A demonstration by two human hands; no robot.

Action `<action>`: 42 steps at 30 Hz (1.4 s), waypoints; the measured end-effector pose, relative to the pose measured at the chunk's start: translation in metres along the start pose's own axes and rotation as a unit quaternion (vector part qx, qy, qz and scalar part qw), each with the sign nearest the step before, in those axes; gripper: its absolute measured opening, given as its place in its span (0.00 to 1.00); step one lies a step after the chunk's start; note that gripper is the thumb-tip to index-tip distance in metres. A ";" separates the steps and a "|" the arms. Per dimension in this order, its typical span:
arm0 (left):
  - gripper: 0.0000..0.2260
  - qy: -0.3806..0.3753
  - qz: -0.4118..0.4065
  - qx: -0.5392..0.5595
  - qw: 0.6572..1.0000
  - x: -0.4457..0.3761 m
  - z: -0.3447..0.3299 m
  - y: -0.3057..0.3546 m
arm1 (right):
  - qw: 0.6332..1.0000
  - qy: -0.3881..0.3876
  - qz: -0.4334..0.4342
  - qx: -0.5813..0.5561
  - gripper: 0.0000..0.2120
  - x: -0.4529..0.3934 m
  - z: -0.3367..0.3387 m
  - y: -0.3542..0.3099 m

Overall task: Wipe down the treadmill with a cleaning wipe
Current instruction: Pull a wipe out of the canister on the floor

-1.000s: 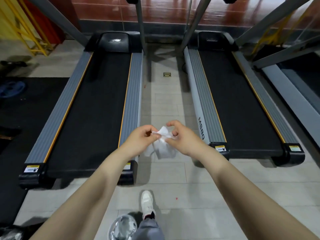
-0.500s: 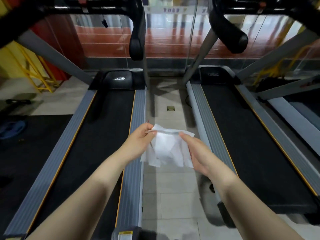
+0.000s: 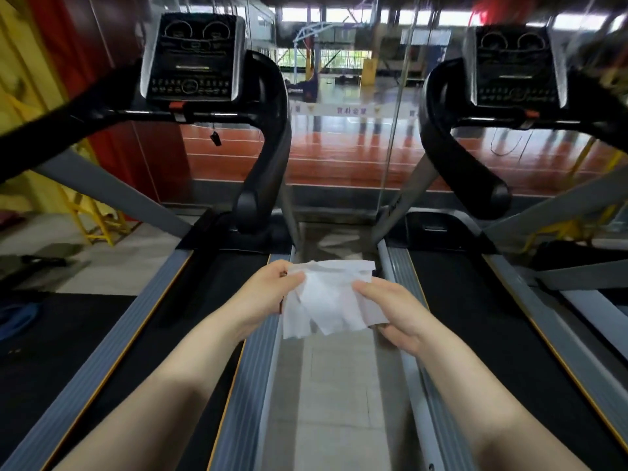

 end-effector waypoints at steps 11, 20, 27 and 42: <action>0.09 -0.017 0.070 0.198 0.978 -0.168 -0.014 0.013 | 0.977 0.157 0.050 0.132 0.08 -0.149 0.097 -0.082; 0.26 -0.040 0.096 0.302 0.948 -0.297 -0.053 0.014 | 0.738 -0.010 0.199 0.644 0.15 -0.257 0.023 -0.059; 0.15 0.001 0.050 0.217 0.975 -0.377 -0.046 0.021 | 0.916 0.126 0.195 0.329 0.06 -0.328 0.089 -0.077; 0.28 0.233 -0.035 0.012 0.972 -0.555 -0.008 0.123 | 0.955 0.024 0.225 0.193 0.24 -0.540 0.175 -0.161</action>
Point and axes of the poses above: each hand's wrist, its own x-axis away from the middle knuckle, its own z-axis out of the back of the hand, y = z × x, the point moved 5 cm from there along -x, towards the middle knuckle, and after that the axes turned 5 degrees about z, right-handed, at the moved point
